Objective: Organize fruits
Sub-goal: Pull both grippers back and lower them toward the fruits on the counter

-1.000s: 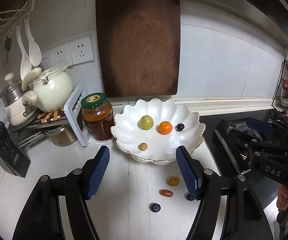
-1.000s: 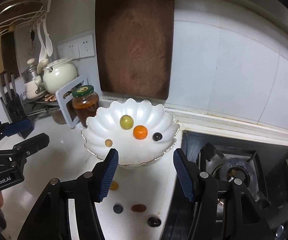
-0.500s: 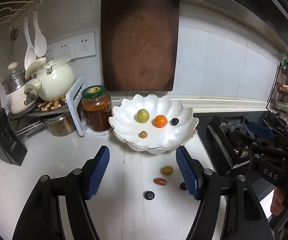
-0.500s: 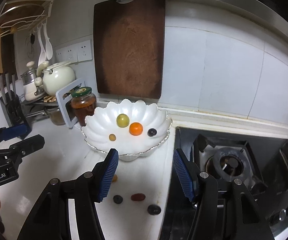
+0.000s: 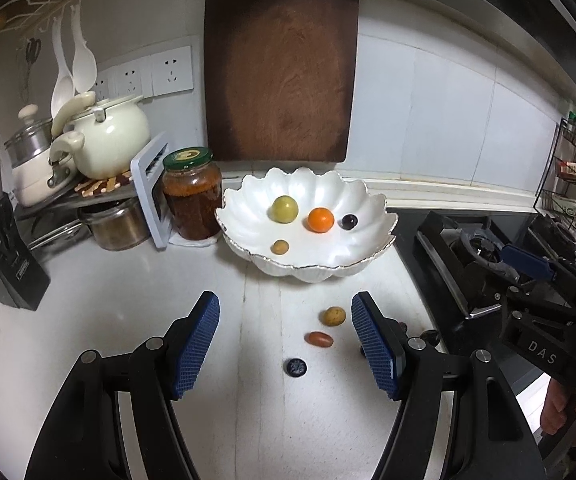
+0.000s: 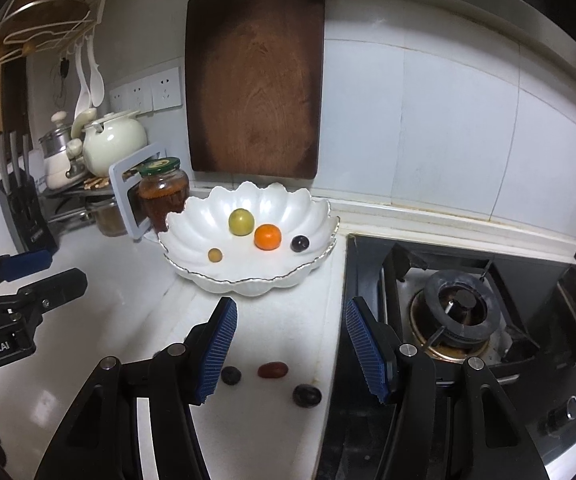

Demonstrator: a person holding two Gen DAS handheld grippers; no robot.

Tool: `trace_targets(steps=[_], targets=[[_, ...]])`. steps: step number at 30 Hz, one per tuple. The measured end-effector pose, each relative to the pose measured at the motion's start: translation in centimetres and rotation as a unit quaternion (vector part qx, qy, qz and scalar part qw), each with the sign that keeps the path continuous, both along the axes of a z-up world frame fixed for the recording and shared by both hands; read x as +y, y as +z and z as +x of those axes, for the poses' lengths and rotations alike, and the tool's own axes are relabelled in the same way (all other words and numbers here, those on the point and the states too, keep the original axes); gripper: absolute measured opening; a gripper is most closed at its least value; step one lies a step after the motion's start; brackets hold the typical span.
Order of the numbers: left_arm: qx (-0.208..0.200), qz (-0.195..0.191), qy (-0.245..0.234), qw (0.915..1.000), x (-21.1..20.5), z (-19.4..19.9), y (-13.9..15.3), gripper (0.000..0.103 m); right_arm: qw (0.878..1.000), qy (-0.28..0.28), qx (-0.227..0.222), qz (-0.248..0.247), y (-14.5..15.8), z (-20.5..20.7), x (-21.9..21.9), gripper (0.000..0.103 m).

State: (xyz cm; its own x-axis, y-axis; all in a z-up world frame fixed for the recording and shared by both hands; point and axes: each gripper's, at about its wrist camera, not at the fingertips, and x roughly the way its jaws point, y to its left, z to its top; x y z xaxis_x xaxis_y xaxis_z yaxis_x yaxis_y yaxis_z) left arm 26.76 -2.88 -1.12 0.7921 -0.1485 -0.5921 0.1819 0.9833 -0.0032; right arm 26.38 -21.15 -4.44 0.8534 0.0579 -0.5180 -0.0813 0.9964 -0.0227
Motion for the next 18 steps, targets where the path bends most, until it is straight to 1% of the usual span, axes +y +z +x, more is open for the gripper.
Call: trace_targets(steps=[5,14,18], targets=[[0.006,0.010,0.006,0.9999,0.1,-0.5,-1.3,0.068,1.000,-0.006,0.006,-0.006,-0.8,-0.4,-0.1,0.058],[0.021,0.022,0.000,0.9995,-0.6,-0.9,-3.8,0.068,0.999,-0.008,0.044,0.006,-3.5,-0.4,-0.5,0.058],[0.035,0.020,-0.001,0.9992,-0.7,-0.6,-5.0,0.068,0.998,-0.013,0.058,0.008,-4.8,-0.3,-0.7,0.058]])
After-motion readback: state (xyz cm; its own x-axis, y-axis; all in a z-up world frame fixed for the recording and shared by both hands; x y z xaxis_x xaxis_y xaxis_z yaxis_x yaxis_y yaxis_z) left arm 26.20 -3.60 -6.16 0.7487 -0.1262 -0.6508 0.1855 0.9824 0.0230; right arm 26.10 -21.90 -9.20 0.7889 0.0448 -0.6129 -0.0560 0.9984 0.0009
